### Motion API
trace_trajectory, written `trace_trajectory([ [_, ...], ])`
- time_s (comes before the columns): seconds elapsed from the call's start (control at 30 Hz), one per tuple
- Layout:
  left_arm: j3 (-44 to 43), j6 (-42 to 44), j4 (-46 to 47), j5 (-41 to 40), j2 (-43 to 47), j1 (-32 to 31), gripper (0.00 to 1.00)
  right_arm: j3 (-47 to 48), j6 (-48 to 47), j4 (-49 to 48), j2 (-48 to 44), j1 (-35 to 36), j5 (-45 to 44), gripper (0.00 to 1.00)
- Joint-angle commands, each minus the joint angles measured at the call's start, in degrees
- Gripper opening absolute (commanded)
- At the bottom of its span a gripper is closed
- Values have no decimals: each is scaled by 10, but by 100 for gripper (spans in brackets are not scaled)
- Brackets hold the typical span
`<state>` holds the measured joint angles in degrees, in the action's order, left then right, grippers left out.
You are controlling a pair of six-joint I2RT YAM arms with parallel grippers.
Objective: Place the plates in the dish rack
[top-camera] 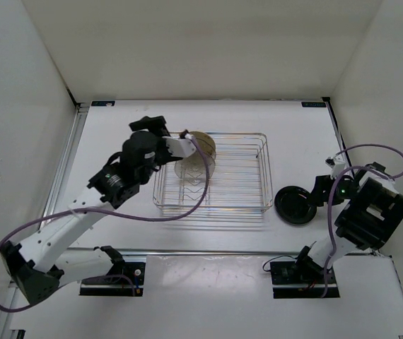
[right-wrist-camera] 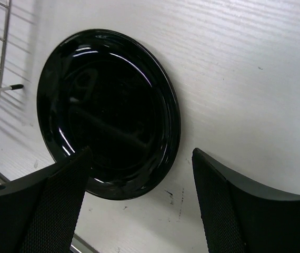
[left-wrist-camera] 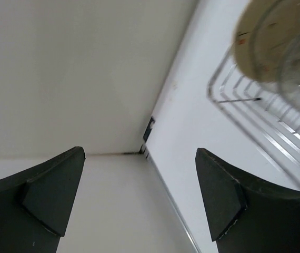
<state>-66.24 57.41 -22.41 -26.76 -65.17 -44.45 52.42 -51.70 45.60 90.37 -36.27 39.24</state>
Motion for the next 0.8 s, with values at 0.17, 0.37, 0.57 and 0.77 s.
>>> trace_trajectory([
  [0.17,62,-41,-6,-33,133,73,98,39,-25,4,67,-6,-14,76],
  [0.37,75,-52,-6,-38,166,89,100,65,-13,4,95,-6,-14,75],
  [0.57,63,-64,-24,-44,171,95,100,75,-8,-2,120,-6,-20,69],
  [0.77,52,-64,-29,-44,160,95,100,61,-22,-2,132,-6,-31,65],
])
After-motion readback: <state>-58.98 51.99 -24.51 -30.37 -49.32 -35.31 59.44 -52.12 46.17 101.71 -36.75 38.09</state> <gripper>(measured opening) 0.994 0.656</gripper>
